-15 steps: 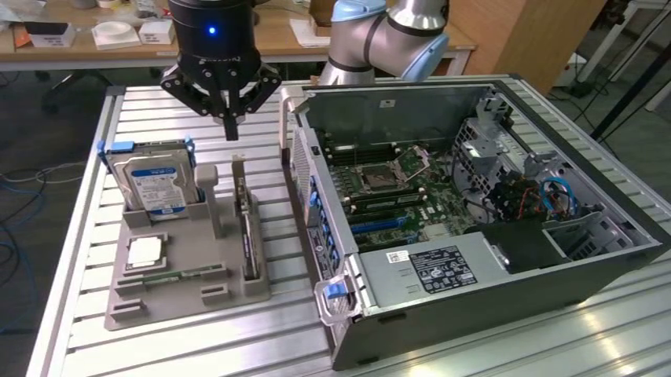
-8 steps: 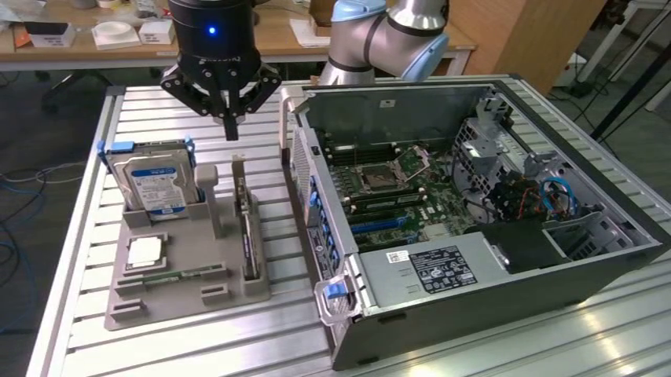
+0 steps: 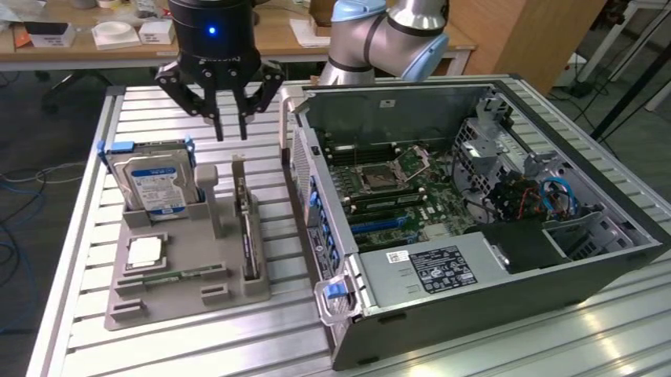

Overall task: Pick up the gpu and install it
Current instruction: 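Pick up the gpu and move the gpu toward the slot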

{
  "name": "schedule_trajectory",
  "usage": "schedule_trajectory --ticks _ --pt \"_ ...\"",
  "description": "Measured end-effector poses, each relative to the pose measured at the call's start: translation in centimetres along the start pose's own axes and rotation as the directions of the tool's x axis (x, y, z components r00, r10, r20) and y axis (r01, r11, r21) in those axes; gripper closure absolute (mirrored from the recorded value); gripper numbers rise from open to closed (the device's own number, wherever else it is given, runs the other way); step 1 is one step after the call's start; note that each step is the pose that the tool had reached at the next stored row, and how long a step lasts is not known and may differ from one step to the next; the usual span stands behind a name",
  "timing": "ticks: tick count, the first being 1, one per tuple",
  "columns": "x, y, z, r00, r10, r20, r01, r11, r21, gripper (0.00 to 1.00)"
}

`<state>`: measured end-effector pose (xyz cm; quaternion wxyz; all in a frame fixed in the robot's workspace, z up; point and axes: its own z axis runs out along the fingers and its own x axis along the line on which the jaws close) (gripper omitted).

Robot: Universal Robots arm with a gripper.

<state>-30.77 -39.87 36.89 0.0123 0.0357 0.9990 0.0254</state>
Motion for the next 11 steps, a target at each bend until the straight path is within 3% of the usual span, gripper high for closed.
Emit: schedule_trajectory --ticks 3,4,11 --pt "0.00 0.00 0.00 1.0000 0.000 0.0000 0.000 1.0000 0.0000 0.59" --pt "0.00 0.00 0.00 1.0000 0.000 0.0000 0.000 1.0000 0.0000 0.53" --pt "0.00 0.00 0.00 1.0000 0.000 0.0000 0.000 1.0000 0.0000 0.53"
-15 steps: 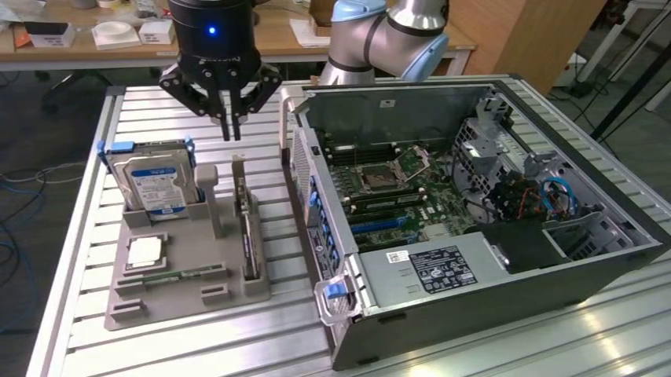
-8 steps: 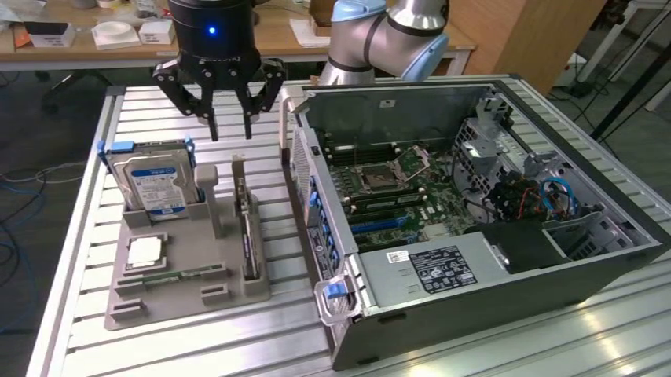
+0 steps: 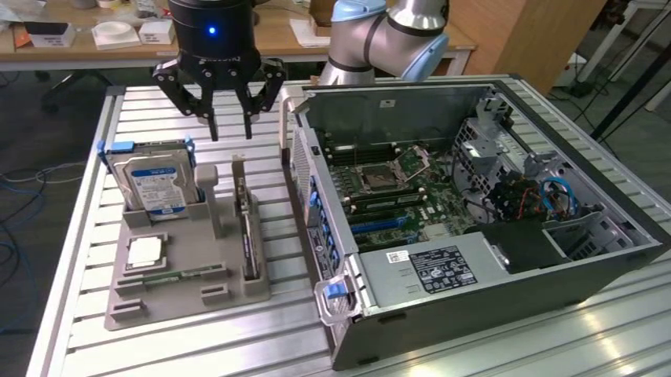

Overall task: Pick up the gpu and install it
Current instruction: 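Pick up the gpu and move the gpu toward the slot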

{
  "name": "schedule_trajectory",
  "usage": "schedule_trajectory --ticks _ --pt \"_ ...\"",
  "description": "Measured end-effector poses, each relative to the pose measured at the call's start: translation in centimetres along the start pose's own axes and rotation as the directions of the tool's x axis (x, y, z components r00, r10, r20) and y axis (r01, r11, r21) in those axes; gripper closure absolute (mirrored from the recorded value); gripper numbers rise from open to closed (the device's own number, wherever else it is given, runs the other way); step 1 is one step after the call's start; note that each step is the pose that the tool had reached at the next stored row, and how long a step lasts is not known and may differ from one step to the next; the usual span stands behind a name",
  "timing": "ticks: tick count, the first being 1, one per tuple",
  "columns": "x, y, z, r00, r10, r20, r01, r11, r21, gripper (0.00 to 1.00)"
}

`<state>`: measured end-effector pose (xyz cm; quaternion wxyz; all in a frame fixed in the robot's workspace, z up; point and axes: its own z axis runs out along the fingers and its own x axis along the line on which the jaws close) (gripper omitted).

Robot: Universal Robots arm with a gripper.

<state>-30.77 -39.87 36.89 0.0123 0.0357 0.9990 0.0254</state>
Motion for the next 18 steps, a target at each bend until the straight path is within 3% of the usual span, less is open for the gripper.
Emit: schedule_trajectory --ticks 5,18 --pt "0.00 -0.05 0.00 1.0000 0.000 0.0002 0.000 1.0000 0.0018 0.53" --pt "-0.06 -0.88 -0.03 1.0000 0.000 0.0016 0.000 0.9998 0.0219 0.53"
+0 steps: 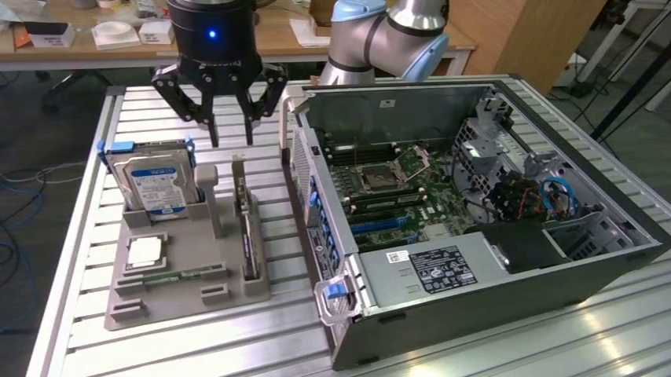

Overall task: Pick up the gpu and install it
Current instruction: 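Pick up the gpu and move the gpu toward the slot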

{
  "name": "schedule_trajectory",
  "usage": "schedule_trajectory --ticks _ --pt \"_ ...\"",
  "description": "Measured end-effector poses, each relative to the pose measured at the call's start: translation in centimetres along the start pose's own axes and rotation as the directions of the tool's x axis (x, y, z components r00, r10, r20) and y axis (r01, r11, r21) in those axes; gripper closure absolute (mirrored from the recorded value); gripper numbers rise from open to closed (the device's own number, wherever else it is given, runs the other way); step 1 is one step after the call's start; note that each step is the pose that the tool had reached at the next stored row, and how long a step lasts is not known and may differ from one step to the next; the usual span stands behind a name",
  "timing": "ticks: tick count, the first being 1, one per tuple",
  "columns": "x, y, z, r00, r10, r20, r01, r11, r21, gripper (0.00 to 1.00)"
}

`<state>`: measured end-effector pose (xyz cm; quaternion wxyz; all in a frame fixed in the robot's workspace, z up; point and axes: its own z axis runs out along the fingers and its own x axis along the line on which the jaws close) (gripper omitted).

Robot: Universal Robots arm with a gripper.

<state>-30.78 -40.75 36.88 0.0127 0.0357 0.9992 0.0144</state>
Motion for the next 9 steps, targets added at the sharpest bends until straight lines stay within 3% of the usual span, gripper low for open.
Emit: schedule_trajectory --ticks 9 --pt "-0.04 -0.54 -0.01 1.0000 -0.001 0.0010 0.001 0.9999 0.0159 0.53"
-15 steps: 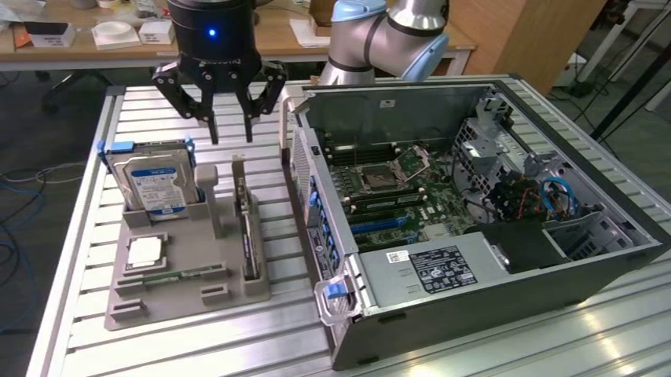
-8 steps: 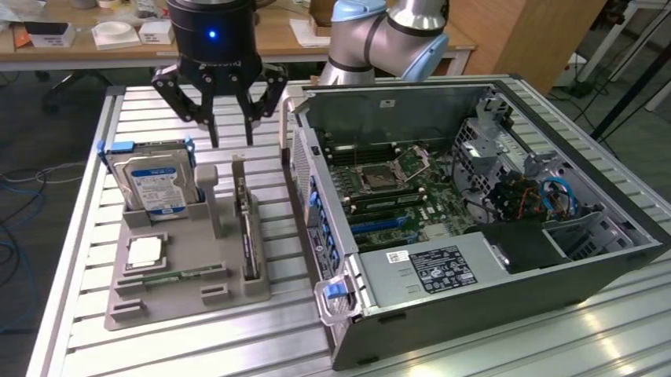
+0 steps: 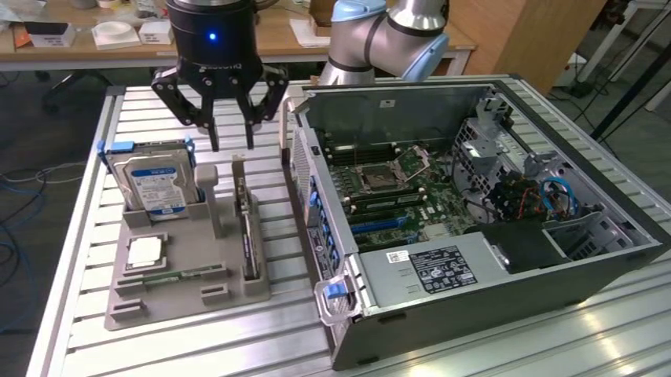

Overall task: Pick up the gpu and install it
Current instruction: 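Pick up the gpu and move the gpu toward the slot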

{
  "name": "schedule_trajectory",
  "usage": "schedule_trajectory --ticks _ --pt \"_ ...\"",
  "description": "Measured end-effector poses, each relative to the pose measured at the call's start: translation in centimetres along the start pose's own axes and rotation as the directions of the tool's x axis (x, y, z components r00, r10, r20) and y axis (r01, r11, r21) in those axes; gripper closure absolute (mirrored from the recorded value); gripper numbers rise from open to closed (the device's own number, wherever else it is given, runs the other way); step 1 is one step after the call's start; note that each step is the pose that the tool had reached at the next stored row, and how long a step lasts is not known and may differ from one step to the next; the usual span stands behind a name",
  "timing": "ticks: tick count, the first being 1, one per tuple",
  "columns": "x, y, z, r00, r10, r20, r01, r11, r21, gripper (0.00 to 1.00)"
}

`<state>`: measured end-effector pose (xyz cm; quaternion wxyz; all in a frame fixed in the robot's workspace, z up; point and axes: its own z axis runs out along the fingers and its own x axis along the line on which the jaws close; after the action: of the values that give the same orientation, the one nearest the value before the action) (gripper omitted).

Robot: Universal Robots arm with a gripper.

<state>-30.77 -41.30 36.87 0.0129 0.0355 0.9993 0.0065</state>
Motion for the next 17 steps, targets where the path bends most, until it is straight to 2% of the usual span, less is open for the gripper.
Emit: schedule_trajectory --ticks 10,17 --pt "-0.1 -0.75 0.01 1.0000 0.000 0.0008 0.000 0.9999 0.0102 0.53" --pt "-0.1 -1.40 0.05 1.0000 0.000 0.0009 0.000 0.9999 0.0124 0.53"
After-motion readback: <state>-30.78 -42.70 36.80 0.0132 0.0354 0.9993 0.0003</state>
